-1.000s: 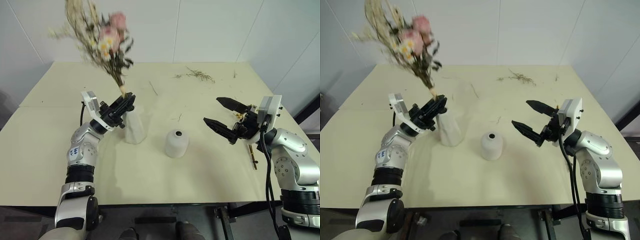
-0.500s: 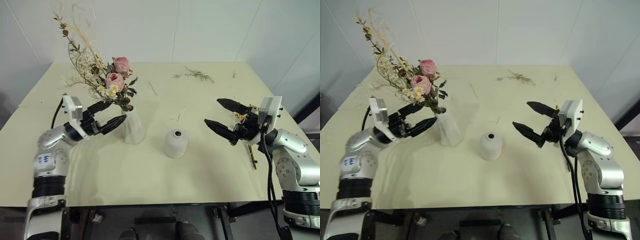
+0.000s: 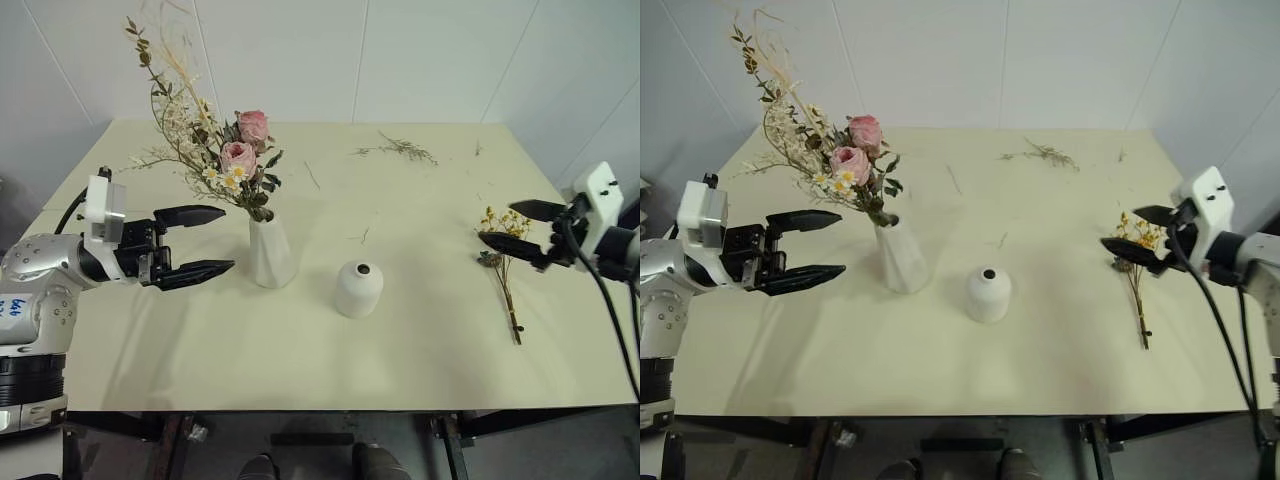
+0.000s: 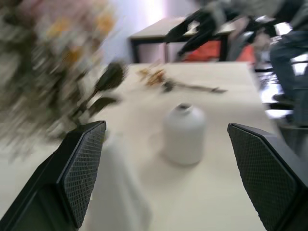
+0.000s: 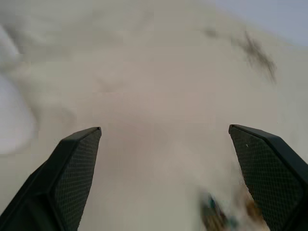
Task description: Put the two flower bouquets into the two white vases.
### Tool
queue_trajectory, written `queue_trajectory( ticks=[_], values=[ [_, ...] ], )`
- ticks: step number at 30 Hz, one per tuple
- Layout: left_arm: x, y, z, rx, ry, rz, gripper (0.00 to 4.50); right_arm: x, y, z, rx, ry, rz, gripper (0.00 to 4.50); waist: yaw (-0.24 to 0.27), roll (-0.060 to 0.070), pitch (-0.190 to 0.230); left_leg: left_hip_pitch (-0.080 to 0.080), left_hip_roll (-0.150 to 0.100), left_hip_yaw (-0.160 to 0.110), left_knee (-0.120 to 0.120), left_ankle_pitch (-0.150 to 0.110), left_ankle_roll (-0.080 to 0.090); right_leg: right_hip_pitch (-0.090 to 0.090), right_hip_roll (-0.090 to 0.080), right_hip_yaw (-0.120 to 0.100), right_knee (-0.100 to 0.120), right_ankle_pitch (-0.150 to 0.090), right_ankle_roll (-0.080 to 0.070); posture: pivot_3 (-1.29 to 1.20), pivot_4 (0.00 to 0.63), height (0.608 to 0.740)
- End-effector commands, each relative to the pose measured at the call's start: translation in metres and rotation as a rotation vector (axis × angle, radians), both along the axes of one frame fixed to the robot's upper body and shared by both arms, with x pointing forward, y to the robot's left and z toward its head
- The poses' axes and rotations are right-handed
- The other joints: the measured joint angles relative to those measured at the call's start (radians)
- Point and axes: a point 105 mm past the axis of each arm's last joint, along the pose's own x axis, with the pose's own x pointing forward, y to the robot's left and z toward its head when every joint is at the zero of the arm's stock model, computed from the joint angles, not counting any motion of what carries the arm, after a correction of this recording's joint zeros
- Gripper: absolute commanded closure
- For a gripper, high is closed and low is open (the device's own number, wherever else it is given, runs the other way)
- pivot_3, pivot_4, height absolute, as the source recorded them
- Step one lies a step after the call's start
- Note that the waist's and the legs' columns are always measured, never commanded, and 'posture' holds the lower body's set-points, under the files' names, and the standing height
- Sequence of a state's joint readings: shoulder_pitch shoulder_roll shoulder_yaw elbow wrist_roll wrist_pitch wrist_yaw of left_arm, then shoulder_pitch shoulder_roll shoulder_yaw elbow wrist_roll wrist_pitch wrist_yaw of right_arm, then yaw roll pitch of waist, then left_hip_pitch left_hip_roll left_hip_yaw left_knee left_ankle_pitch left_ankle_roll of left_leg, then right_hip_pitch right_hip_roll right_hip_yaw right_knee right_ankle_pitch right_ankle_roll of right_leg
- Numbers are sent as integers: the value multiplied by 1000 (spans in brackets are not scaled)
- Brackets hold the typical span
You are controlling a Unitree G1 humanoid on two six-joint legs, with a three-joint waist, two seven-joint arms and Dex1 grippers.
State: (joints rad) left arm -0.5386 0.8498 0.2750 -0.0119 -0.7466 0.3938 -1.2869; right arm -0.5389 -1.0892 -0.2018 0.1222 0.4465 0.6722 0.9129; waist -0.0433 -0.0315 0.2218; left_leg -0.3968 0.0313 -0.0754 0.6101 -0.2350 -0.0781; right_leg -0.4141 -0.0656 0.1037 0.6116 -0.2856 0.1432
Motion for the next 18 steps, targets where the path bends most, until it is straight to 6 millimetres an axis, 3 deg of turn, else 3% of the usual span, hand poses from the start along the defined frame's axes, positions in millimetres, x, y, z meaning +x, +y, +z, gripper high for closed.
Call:
queue_trajectory(
  ticks=[1,5,7,11,18],
  values=[
    [-19,-4,-1,73,51,-91,180,-5,-30,-14,-89,180,-192,0,-7,0,0,0,0,0,0,0,0,0,0,0,0,0,0,0,150,740],
    [-19,-3,-1,84,44,-91,180,-9,-41,-26,-105,330,-278,0,-24,2,1,0,0,5,0,-1,0,-2,0,4,0,-1,-2,0,150,740],
    [-17,-4,9,38,-25,-71,180,-13,-44,-37,-130,418,-288,0,-24,2,1,0,0,6,1,-1,0,-3,0,4,0,-1,-2,0,150,740],
    [-22,-9,22,-63,-61,-74,180,-4,-34,-47,-31,517,-307,0,-27,2,1,-1,0,6,3,-1,0,-3,0,5,-1,0,0,0,150,740],
    [-38,-10,11,-64,-31,-52,180,13,-20,-54,42,623,-329,0,-40,2,1,-1,0,6,2,-2,0,-3,0,6,0,3,7,0,150,740]
  ],
)
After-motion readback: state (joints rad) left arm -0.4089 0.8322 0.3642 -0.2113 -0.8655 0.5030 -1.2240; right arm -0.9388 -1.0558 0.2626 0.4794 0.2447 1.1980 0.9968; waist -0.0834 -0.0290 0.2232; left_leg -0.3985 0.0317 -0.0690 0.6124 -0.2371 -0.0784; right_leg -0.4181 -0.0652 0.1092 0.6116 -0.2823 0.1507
